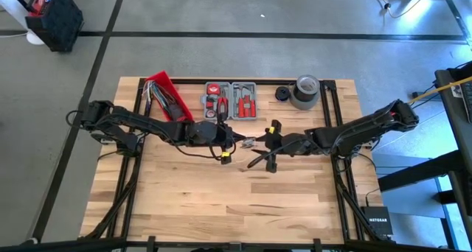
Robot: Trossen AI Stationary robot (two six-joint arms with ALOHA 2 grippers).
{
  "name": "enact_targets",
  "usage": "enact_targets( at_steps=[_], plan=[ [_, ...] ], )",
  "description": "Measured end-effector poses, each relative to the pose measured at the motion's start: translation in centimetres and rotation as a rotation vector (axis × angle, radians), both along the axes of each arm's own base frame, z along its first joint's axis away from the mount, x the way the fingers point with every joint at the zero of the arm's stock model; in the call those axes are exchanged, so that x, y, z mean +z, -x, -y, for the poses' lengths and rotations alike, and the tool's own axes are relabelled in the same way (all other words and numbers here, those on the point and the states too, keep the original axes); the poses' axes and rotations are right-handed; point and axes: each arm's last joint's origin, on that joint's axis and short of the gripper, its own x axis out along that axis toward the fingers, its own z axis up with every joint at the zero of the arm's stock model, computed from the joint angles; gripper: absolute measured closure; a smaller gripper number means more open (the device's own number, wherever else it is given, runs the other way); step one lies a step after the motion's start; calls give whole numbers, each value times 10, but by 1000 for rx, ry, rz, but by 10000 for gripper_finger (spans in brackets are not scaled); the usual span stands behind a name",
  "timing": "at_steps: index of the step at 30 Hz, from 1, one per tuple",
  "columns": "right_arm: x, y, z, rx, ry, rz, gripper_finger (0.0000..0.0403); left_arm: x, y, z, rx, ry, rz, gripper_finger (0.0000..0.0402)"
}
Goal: Coil cords
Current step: Coil the white wire into the spool
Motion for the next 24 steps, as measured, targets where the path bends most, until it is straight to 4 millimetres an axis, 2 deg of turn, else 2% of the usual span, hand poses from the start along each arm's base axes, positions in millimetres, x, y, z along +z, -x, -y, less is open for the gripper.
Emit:
enact_targets(
  at_steps=[6, 10, 14, 20, 24],
  plan=[
    [-3, 6, -6, 26, 17, -58, 221, 0, 0, 0, -5, -19, -7, 401],
    [-8, 2, -11, 22, 34, -58, 221, -5, -3, 0, -24, -81, -26, 401],
    [-20, -6, -11, -5, 83, -86, 221, -22, -12, 1, -63, -210, -87, 401],
    [-52, -19, -12, -74, 190, -196, 221, -47, -23, -3, -58, -313, -169, 401],
    [-75, -26, -12, -116, 264, -268, 221, -75, -29, -3, -78, -391, -279, 401]
  ],
)
